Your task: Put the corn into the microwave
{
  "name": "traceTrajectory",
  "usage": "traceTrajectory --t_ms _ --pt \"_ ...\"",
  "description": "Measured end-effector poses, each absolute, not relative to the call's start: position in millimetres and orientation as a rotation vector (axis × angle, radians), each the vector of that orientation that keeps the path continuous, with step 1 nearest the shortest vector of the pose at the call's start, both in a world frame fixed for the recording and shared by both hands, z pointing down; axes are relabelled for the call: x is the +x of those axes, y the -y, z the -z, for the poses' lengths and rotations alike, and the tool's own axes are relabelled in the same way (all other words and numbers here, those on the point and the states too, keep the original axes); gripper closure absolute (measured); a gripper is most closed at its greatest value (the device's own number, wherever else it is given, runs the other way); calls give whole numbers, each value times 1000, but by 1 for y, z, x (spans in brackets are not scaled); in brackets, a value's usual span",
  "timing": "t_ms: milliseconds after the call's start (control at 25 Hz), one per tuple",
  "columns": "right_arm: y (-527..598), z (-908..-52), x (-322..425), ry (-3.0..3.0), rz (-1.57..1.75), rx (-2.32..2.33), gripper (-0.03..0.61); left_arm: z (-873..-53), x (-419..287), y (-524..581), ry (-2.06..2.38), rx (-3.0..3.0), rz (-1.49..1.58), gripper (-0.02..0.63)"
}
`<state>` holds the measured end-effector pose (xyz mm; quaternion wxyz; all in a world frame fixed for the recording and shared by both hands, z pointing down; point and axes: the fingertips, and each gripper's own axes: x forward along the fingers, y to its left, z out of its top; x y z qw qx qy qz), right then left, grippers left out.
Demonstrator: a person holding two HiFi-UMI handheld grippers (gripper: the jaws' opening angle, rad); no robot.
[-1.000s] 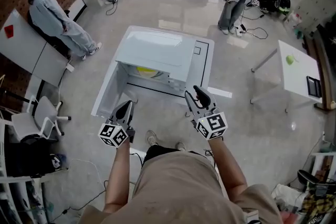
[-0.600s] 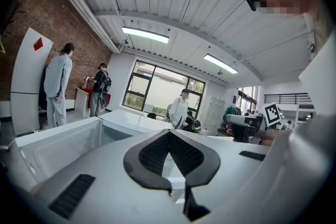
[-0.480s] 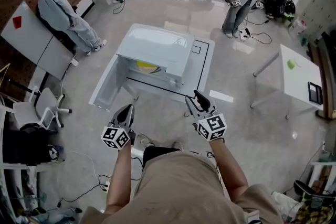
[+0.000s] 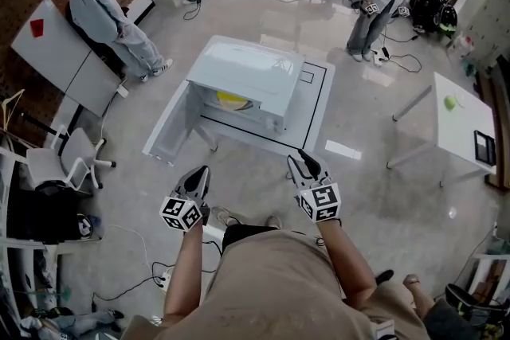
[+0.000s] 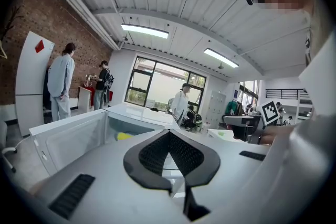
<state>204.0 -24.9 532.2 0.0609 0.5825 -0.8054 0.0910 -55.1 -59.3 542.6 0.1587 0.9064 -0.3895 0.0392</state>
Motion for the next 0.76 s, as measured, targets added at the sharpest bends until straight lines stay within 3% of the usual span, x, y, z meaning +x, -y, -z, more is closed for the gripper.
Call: traceTrajectory --t_ms 760 --pt "12 -537 198 2508 -350 1690 477 -531 -55 49 1108 2594 -69 607"
